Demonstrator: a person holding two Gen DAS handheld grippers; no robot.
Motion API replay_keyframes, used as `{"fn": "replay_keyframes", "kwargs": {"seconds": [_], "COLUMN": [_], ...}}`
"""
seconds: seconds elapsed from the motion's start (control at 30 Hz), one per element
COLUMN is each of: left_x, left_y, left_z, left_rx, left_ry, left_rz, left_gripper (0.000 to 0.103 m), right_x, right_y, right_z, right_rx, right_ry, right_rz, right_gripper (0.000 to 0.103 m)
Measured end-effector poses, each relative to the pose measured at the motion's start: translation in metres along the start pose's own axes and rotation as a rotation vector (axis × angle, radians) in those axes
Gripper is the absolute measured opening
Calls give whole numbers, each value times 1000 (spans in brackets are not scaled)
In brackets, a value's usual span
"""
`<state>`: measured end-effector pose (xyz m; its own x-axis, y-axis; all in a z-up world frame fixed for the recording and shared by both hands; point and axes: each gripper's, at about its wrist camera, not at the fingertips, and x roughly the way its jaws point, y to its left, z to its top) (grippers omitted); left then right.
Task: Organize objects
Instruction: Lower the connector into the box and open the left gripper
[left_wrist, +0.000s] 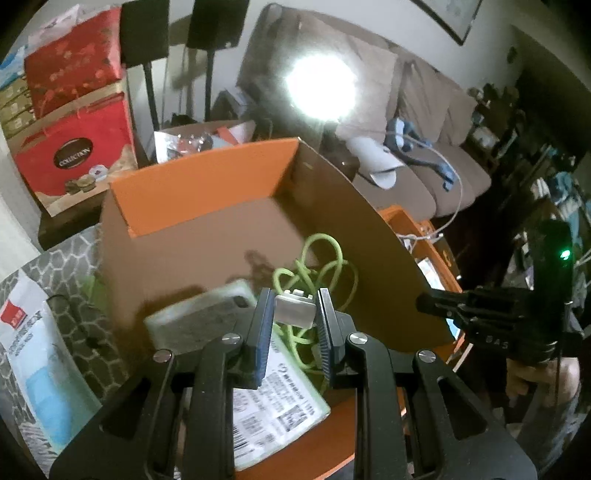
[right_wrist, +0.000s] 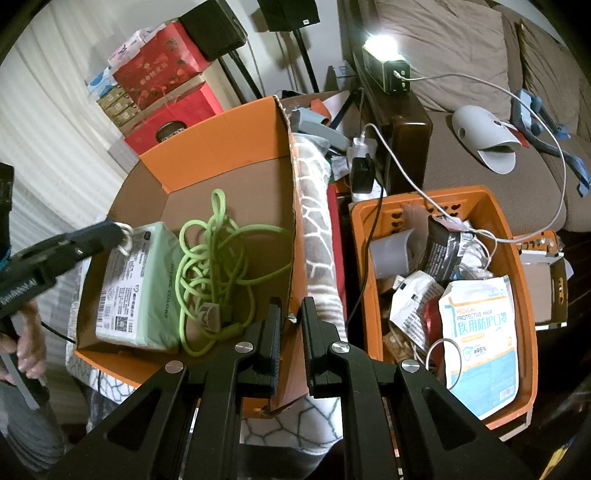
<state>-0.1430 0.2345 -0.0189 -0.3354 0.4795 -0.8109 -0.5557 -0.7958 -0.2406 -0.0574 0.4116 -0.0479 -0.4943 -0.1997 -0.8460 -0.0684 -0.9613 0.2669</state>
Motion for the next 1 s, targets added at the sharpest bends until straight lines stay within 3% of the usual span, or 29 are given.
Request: {"fn": "replay_keyframes", "kwargs": {"seconds": [0.53,0.7,1.0], "left_x": [25,23,-2], "left_y": [-17,-15,-6], "left_z": [-6,-4,-1], "left_rx": [5,-7,-13], "left_ry": [49,37,-23], "left_rz": [1,6,32], "left_gripper": [21,47,75], "right_x": [0,0,0], "right_y": [0,-1,0], "right_z": [0,0,0], "right_rx": [-1,1,0], "right_ry": [0,-1,0], "right_rz": [-2,1,-1], "right_gripper": [9,9,9]}}
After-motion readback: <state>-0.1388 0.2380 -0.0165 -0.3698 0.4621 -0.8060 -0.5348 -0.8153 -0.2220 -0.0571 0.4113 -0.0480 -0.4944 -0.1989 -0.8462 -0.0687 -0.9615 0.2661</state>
